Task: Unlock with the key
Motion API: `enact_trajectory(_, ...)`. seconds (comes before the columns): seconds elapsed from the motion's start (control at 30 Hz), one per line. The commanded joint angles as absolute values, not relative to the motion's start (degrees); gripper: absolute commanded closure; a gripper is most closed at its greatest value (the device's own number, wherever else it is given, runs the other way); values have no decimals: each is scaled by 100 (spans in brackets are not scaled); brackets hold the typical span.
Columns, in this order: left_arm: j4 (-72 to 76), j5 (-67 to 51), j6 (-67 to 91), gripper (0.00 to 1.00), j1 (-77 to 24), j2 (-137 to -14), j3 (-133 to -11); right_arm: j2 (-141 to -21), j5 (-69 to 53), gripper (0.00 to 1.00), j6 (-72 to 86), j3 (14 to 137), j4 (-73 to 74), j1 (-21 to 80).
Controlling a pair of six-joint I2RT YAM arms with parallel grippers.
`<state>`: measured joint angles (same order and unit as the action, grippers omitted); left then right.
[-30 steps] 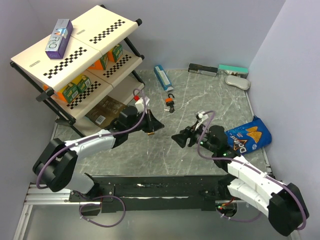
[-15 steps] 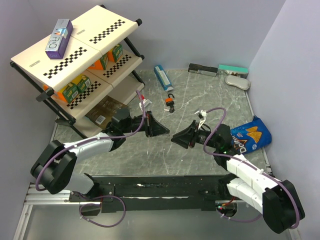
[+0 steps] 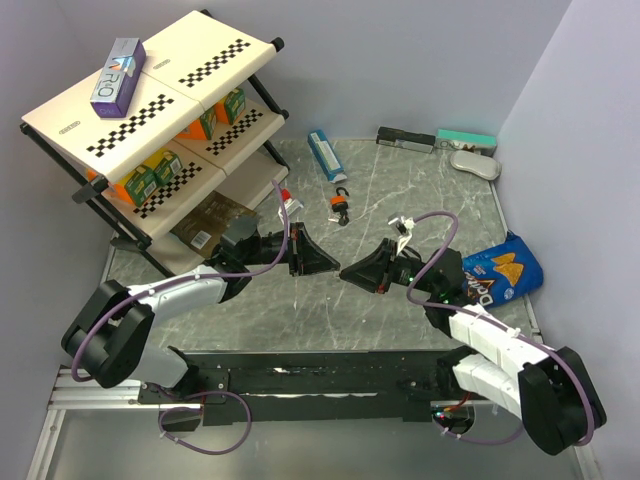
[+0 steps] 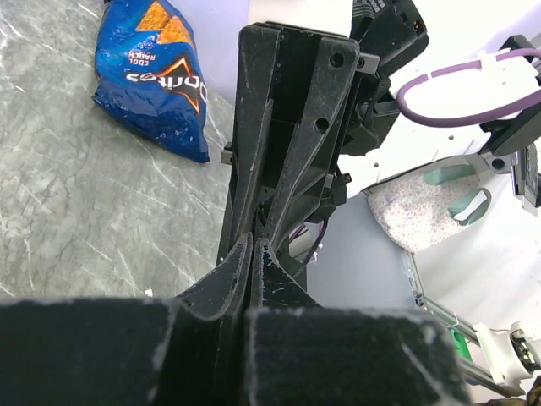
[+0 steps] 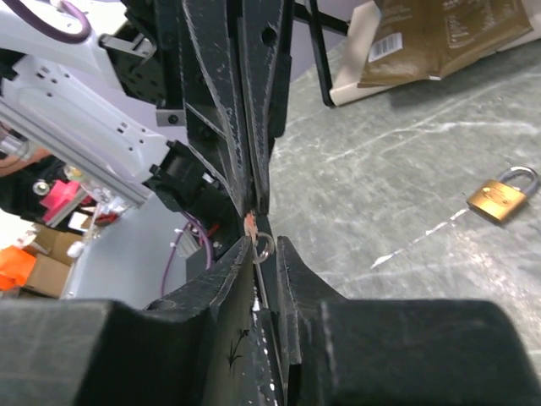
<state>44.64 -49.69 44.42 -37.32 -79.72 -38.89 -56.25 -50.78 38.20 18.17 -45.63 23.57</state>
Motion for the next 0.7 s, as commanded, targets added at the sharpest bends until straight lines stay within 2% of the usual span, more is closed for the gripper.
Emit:
enact_trajectory(0.0,4685,-5124,4359,99,-3744,-7998,-3937,-5765,-5300,76,4157,1819,-5474,2347)
enact_trajectory(0.67,4667,-5142,4316,99,-3771,-8033,-3964,-6064,-5396,87,4184,1951,-5554,2531)
